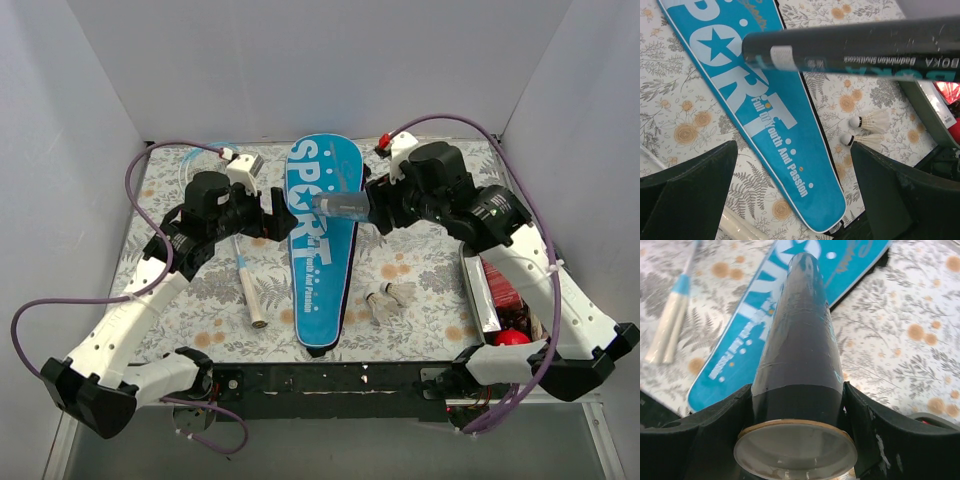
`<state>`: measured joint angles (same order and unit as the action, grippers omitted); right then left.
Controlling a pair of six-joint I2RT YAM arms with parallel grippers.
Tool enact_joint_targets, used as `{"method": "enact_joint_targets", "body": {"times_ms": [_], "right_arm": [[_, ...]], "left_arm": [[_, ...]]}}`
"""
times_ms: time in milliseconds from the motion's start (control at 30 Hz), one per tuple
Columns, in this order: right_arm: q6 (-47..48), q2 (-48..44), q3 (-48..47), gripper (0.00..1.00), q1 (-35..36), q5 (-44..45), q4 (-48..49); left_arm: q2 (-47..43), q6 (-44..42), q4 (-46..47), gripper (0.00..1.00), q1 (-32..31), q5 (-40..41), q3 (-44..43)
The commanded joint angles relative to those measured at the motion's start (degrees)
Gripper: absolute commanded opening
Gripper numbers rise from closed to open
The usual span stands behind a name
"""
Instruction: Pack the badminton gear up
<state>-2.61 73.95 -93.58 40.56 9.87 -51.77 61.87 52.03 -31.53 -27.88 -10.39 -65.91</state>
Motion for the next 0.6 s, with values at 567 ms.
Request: {"method": "enact_joint_targets", "body": {"times_ms": [567], "right_arm": [[5.3, -5.5, -0.2, 0.48, 5.2, -25.9, -2.9]], "left_arm": [[-18.4, -22.1, 13.6, 0.98, -1.8, -34.1, 19.1]]}}
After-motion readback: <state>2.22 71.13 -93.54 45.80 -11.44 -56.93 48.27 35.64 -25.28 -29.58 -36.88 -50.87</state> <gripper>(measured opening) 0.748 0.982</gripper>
